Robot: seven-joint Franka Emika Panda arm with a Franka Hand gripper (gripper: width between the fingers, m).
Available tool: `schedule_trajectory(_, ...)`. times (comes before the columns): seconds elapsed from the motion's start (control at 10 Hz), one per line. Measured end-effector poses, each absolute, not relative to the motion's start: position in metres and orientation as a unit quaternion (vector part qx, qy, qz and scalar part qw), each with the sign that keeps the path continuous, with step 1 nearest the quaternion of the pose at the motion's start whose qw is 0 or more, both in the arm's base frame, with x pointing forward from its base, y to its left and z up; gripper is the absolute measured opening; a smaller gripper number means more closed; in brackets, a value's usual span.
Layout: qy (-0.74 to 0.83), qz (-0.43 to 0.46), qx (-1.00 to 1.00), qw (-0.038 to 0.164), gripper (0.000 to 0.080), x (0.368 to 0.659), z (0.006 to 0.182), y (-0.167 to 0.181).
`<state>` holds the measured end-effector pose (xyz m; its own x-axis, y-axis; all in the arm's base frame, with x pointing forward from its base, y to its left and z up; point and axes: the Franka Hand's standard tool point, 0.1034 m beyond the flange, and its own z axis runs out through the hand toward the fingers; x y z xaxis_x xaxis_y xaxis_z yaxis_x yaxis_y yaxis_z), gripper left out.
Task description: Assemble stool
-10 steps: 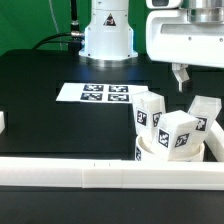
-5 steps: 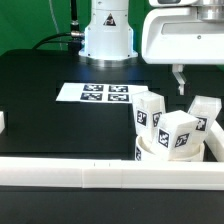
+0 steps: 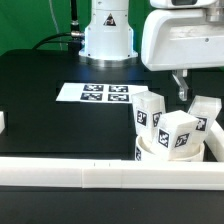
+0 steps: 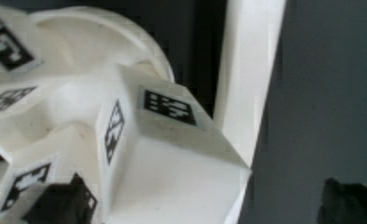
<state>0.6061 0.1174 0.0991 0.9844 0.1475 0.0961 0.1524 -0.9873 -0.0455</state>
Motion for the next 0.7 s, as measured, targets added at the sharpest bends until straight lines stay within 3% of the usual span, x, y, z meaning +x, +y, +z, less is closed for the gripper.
schedule_trajectory(0.4, -0.358, -0.040, -0.933, -0.009, 0.0648, 0.606, 0.097, 0.113)
schedule_trajectory(0.7, -0.434, -0.023, -0.900, -0.023, 0.0648, 0.606, 0.095, 0.103)
